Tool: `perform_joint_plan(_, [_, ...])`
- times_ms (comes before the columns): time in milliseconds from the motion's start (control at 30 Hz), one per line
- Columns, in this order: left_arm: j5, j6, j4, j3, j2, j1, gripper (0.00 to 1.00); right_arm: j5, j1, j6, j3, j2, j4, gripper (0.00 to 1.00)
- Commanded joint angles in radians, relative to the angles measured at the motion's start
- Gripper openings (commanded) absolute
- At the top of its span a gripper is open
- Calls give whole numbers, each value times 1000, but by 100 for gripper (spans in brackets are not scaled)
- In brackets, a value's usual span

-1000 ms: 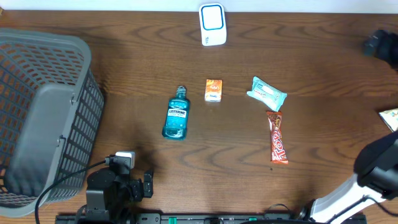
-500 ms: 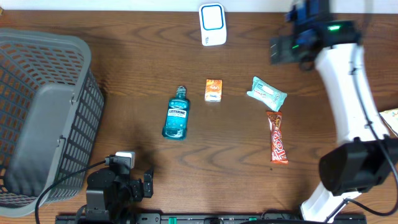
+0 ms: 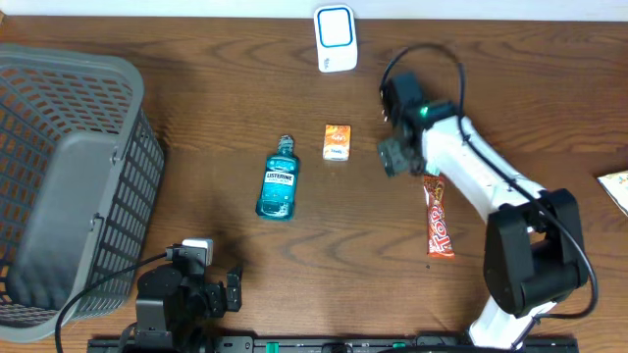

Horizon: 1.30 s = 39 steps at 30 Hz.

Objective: Scan the item barcode
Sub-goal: 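Reach the right gripper to the green wipes pack and grasp it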

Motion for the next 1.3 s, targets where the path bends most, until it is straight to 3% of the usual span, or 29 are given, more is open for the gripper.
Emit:
perform_joint_plan(0, [5,-4,-3,-3,1,-3,100,25,5,-139,-111,-7,129,86])
perform_joint_plan(267, [5,-4,-3,-3,1,-3,100,103,2,-358,-251,-6,467,70])
perform_joint_plan(667, [5,-4,-3,-3,1,-3,100,97,-62,-371,-280,15,462,56])
perform_joint_plan(767, [5,-4,-3,-3,1,-3,100,97,-76,-371,-282,15,464,44])
perform_joint_plan(867, [5,-4,-3,-3,1,-3,99,93,-87,-371,-282,15,466,12])
perform_joint_plan(933, [5,-4,-3,-3,1,-3,100,74,-89,-364,-282,14,467,1])
perform_joint_plan(967, [5,-4,-3,-3,1,-3,100,63,-89,-335,-281,13,467,1])
perform_joint_plan(1100, [5,-4,-3,-3,1,-3,100,-112,-89,-229,-256,-20,440,1])
perform_joint_plan(1267, [5,-4,-3,-3,1,-3,99,-565,-124,-212,-190,-130,294,1])
